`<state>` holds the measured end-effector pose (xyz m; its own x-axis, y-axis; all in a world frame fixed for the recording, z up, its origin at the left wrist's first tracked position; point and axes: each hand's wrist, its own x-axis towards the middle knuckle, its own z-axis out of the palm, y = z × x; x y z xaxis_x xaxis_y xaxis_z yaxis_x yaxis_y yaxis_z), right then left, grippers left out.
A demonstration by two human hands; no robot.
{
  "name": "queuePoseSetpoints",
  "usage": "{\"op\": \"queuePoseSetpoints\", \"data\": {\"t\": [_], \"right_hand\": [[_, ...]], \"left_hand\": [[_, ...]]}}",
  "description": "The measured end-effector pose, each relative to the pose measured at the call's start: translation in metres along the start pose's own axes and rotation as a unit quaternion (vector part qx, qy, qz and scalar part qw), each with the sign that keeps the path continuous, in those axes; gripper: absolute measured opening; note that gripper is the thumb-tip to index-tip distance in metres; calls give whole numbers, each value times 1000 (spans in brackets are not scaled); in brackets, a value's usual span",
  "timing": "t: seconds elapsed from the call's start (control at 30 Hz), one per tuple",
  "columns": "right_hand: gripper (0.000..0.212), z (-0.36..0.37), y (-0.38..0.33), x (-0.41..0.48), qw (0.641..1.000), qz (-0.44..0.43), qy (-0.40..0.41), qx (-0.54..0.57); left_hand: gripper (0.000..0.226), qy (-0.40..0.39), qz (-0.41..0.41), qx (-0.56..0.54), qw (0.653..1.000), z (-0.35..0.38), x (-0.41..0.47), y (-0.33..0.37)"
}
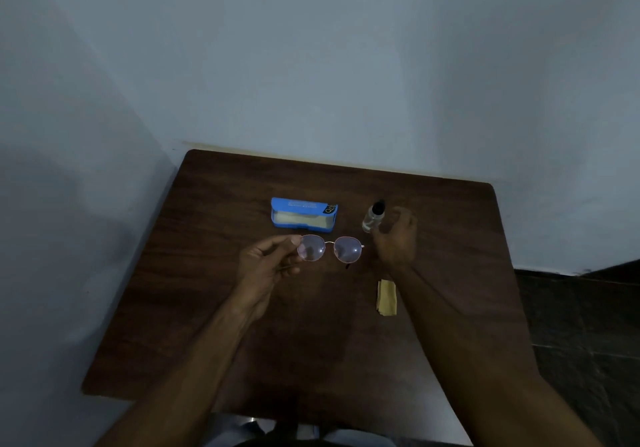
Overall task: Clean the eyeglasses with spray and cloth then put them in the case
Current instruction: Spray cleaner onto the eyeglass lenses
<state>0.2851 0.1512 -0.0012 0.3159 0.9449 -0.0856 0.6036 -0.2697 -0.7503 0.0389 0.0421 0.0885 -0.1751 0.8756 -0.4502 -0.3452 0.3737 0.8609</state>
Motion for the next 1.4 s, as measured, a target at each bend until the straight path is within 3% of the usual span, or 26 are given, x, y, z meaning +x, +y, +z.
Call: {"op": "queuePoseSetpoints", "data": {"t": [0.13,0.37,0.6,0.83,1.0,1.1,1.2,1.27,1.4], "right_hand": [[72,15,3,14,999,-41,-20,-2],[40,32,1,24,994,-62,-50,81],[43,-10,-39,-34,970,-160,-23,180],[43,-65,-99,-118,945,-134,-74,290],[41,-81,-129,-167,881,-83,-143,443],[43,-83,-135,-185,862,-52,-174,473],[42,-86,-134,-196,871,-64,-185,451],[42,-93,-136,-208,895,-96,-169,401],[61,-106,-133,-220,961,-197,-91,171]], "left_hand": [[10,17,-2,-15,1000,6,-5,9],[11,59,37,-43,997,8,-22,35],[11,81,68,-70,992,-9,-36,56],[10,73,71,-91,991,-19,-40,61],[11,51,69,-91,992,-18,-52,59],[9,34,63,-88,993,-16,-61,55],[12,19,62,-74,995,-14,-67,51],[14,12,59,-68,996,-12,-72,50],[23,-3,59,-60,996,-6,-86,49]]}}
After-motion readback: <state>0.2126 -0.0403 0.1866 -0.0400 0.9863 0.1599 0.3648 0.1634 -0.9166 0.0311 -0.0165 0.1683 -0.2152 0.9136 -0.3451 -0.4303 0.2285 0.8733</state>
